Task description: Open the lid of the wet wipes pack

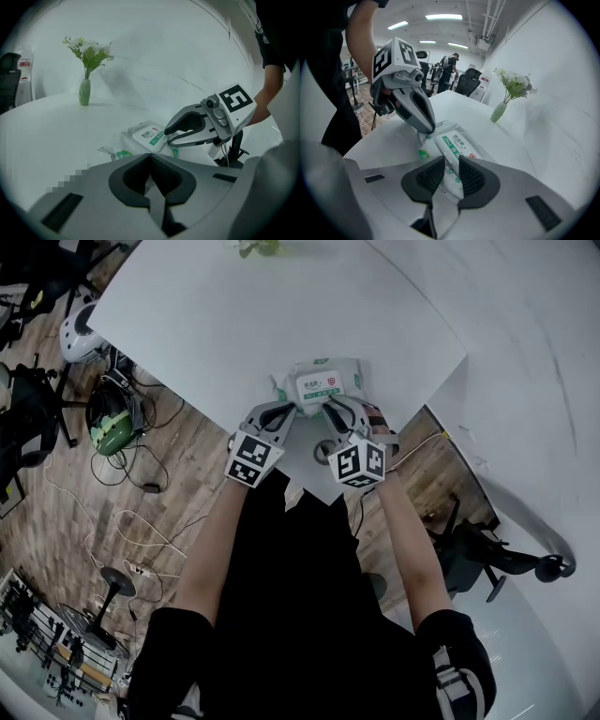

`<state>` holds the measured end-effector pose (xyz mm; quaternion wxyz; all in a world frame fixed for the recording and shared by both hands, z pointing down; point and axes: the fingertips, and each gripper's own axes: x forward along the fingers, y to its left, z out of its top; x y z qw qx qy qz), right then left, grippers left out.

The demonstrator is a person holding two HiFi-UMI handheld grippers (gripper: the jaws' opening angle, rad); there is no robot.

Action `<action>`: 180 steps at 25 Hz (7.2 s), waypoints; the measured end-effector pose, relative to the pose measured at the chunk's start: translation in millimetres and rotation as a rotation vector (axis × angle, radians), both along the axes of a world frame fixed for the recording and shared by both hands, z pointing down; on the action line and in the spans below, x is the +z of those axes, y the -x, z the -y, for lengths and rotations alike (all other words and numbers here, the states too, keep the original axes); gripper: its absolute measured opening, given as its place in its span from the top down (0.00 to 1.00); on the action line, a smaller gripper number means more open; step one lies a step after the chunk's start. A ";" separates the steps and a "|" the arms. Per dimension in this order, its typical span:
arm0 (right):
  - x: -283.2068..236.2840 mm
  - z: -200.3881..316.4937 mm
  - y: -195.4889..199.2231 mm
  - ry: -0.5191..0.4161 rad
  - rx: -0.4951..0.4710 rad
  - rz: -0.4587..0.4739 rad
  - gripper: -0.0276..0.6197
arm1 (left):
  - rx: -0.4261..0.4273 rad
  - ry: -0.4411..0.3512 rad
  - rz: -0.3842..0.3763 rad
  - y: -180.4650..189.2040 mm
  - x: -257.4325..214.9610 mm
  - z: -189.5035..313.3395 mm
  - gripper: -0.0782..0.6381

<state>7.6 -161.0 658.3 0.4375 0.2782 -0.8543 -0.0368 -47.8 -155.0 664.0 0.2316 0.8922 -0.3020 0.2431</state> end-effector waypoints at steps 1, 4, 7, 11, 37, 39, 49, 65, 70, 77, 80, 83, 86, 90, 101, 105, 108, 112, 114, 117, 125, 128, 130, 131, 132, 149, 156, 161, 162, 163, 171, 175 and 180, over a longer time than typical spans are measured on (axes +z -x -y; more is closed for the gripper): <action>0.2 -0.1 0.1 -0.004 -0.007 -0.009 0.79 | -0.001 0.001 -0.002 -0.2 0.1 0.1 0.86; 0.8 0.3 0.7 -0.016 -0.029 -0.041 0.78 | -0.001 -0.002 0.001 -0.5 0.3 0.4 0.86; 0.5 1.3 2.8 -0.035 -0.053 -0.075 0.78 | 0.000 -0.008 0.008 0.0 0.7 0.5 0.86; 1.0 1.5 4.7 -0.048 -0.077 -0.098 0.78 | -0.003 -0.007 0.005 0.2 1.8 -0.3 0.86; 9.4 -5.0 13.5 -0.190 -0.399 -0.350 0.88 | -0.016 -0.011 0.000 1.4 3.4 1.0 0.86; 8.0 -4.9 13.4 -0.171 -0.393 -0.340 0.88 | -0.015 -0.012 0.000 1.3 3.6 0.8 0.86; -2.4 -5.8 14.3 -0.166 -0.371 -0.325 0.90 | -0.005 -0.035 0.026 1.1 2.5 -1.2 0.86; -5.5 -7.0 13.9 -0.171 -0.371 -0.339 0.91 | -0.009 -0.031 0.036 0.7 7.5 -5.2 0.86; -12.0 -4.8 15.1 -0.179 -0.360 -0.324 0.91 | -0.010 -0.029 0.034 0.8 8.6 -6.1 0.86; -15.6 -4.3 14.7 -0.179 -0.356 -0.315 0.91 | -0.005 -0.041 0.038 0.9 2.7 -3.0 0.86; -22.0 -1.1 16.6 -0.184 -0.344 -0.309 0.91 | -0.008 -0.029 0.032 1.2 5.8 -5.2 0.86; -26.8 0.0 16.1 -0.187 -0.343 -0.315 0.91 | -0.004 -0.020 0.037 1.8 5.5 -6.5 0.86; -33.0 3.7 15.9 -0.195 -0.335 -0.318 0.91 | 0.005 -0.023 0.036 1.8 4.1 -5.7 0.86; -36.4 7.4 16.2 -0.203 -0.323 -0.313 0.91 | 0.006 -0.020 0.033 1.8 2.7 -4.6 0.86; -50.5 25.5 17.0 -0.253 -0.280 -0.287 0.91 | 0.029 -0.020 0.031 0.5 3.6 -5.3 0.86; -56.1 35.7 18.0 -0.263 -0.245 -0.269 0.90 | 0.040 -0.012 0.026 -1.2 6.3 -8.5 0.86; -58.3 45.0 20.2 -0.275 -0.227 -0.260 0.90 | 0.049 -0.013 0.026 -1.5 6.2 -8.7 0.86; -56.5 57.6 23.0 -0.286 -0.215 -0.265 0.89 | 0.058 -0.011 0.026 -0.7 6.7 -8.2 0.86; -56.8 63.7 25.1 -0.286 -0.210 -0.262 0.89 | 0.063 -0.010 0.025 -0.5 6.3 -7.7 0.86; -55.0 72.1 27.6 -0.291 -0.206 -0.262 0.89 | 0.069 -0.013 0.021 0.1 6.0 -7.2 0.86; -45.5 92.2 33.7 -0.286 -0.196 -0.275 0.89 | 0.076 -0.012 0.004 2.6 5.8 -6.9 0.86; -37.0 101.4 36.2 -0.281 -0.181 -0.271 0.91 | 0.086 -0.012 0.001 3.7 6.2 -5.4 0.86; -32.1 105.9 35.8 -0.273 -0.170 -0.273 0.91 | 0.090 -0.012 -0.001 2.4 6.1 -4.5 0.86; -30.0 107.8 36.7 -0.270 -0.166 -0.275 0.91 | 0.091 -0.013 -0.002 2.8 6.0 -3.7 0.86; -28.2 109.1 38.1 -0.267 -0.164 -0.276 0.92 | 0.091 -0.012 -0.004 3.8 6.0 -3.3 0.86; -26.1 106.2 24.8 -0.218 -0.108 -0.233 0.93 | 0.051 0.041 -0.029 4.6 -2.9 -1.5 0.86; -46.6 89.4 9.5 -0.220 -0.084 -0.205 0.93 | 0.009 0.040 -0.036 3.3 -18.6 -4.3 0.86; -60.0 66.3 -2.4 -0.197 -0.048 -0.167 0.93 | -0.015 -0.007 -0.031 6.3 -44.8 -11.9 0.86; -62.5 61.4 -5.3 -0.191 -0.041 -0.159 0.93 | -0.022 -0.019 -0.030 6.7 -50.9 -13.1 0.86; -64.9 56.1 -8.0 -0.186 -0.035 -0.152 0.93 | -0.029 -0.032 -0.029 7.3 -57.2 -14.8 0.86; -92.0 15.1 -29.4 -0.063 0.105 0.065 0.93 | -0.077 -0.095 -0.011 11.7 -100.1 -38.7 0.86; -106.7 -3.1 -38.8 -0.012 0.162 0.168 0.93 | -0.092 -0.119 0.007 20.1 -123.3 -55.6 0.86; -123.7 -23.7 -56.3 -0.011 0.176 0.216 0.93 | -0.132 -0.158 0.019 25.1 -142.7 -73.1 0.86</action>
